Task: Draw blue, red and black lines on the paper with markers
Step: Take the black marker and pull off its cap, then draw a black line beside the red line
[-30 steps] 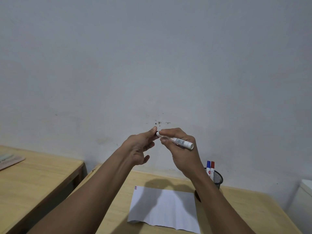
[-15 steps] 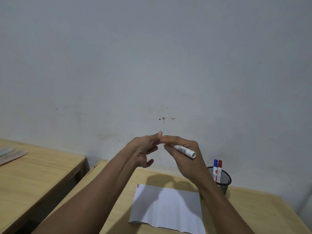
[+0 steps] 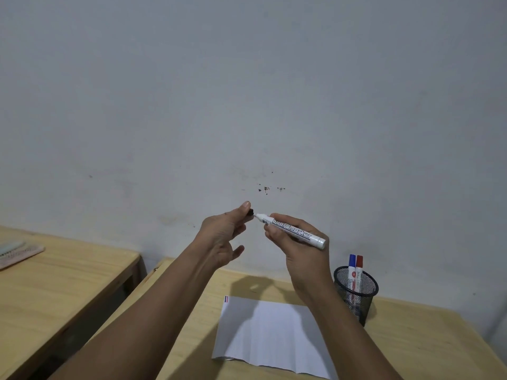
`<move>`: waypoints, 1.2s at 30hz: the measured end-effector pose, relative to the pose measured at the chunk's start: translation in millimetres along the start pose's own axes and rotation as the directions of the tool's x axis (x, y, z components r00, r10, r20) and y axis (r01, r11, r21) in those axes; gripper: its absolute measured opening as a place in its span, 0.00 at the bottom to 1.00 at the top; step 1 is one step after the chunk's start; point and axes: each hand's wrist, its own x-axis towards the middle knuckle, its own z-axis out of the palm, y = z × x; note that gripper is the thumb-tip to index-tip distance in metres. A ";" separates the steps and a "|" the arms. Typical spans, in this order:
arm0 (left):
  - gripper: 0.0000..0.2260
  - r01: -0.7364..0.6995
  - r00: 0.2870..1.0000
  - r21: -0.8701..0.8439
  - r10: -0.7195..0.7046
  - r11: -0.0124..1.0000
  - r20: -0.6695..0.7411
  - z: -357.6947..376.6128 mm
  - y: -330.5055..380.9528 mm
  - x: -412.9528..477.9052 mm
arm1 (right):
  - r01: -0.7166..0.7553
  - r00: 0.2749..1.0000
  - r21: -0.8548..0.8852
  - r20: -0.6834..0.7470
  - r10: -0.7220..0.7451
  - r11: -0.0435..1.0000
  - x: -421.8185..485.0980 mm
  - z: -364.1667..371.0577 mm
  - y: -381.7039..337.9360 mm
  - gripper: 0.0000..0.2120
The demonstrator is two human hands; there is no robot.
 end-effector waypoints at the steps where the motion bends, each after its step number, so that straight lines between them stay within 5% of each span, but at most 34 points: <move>1: 0.09 -0.021 1.000 0.027 0.021 0.999 -0.003 -4.4 1.9 -0.2 | 0.020 1.000 -0.042 0.022 -0.019 0.999 -0.2 -2.8 -1.1 0.09; 6: 0.10 -0.334 0.920 0.444 0.390 0.832 -0.038 -43.6 -28.2 19.0 | -0.036 0.999 0.014 0.018 0.035 0.999 -4.8 -17.1 7.3 0.06; 11: 0.06 -0.192 0.926 0.822 0.377 0.536 -0.029 -77.8 -79.6 43.1 | -0.120 0.992 -0.106 0.010 0.122 0.987 -15.1 -25.5 33.6 0.10; 26: 0.21 -0.121 0.958 0.895 0.288 0.429 -0.009 -97.2 -120.8 69.4 | -0.231 0.972 -0.114 0.009 0.234 0.966 -17.1 -22.2 68.3 0.07; 31: 0.18 -0.199 0.905 0.923 0.423 0.328 0.044 -109.8 -134.5 49.6 | -0.305 0.948 -0.158 0.043 0.315 0.939 -15.8 -19.6 89.0 0.05; 34: 0.19 -0.184 0.933 0.891 0.359 0.415 0.025 -105.7 -136.0 19.8 | -0.360 0.916 -0.207 0.107 0.387 0.910 -13.0 -14.4 106.4 0.08; 36: 0.22 -0.192 0.955 0.934 0.276 0.301 0.107 -102.1 -131.5 12.0 | -0.373 0.891 -0.287 0.155 0.427 0.883 -9.6 -9.9 118.9 0.07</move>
